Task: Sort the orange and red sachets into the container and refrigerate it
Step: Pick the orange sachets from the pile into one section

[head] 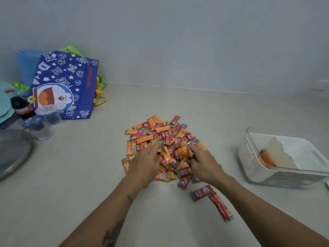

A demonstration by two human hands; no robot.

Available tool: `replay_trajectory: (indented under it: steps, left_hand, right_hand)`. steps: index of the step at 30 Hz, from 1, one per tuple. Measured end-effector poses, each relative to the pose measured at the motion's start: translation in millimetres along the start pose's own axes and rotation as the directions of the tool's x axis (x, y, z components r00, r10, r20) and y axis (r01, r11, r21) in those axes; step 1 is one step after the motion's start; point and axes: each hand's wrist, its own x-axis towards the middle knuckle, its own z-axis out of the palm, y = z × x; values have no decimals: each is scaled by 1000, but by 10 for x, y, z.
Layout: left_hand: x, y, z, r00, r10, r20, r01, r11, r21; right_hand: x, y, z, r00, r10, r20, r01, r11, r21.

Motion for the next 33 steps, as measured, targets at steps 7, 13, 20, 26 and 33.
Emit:
replay_trajectory:
  steps: [7, 13, 20, 26, 33]
  left_hand:
    - [313, 897, 197, 972, 227, 53, -218, 966, -135]
    - [547, 1708, 400, 940, 333, 76, -320, 935, -152]
    - [668, 2286, 652, 934, 344, 93, -336, 938, -88]
    - [787, 2561, 756, 957, 272, 100, -265, 961, -79]
    - [954, 2982, 863, 973, 206, 105, -197, 977, -84]
  right_hand:
    - [-203, 600, -1224, 970, 67, -234, -88, 993, -84]
    - [-324, 1392, -1714, 917, 260, -302, -295, 952, -76]
    - [-268, 1899, -1705, 926, 351, -135, -360, 932, -44]
    - [-320, 2118, -1800, 968, 250, 8, -250, 964, 90]
    - [-615, 2145, -1954, 966, 99, 240, -54, 981, -187]
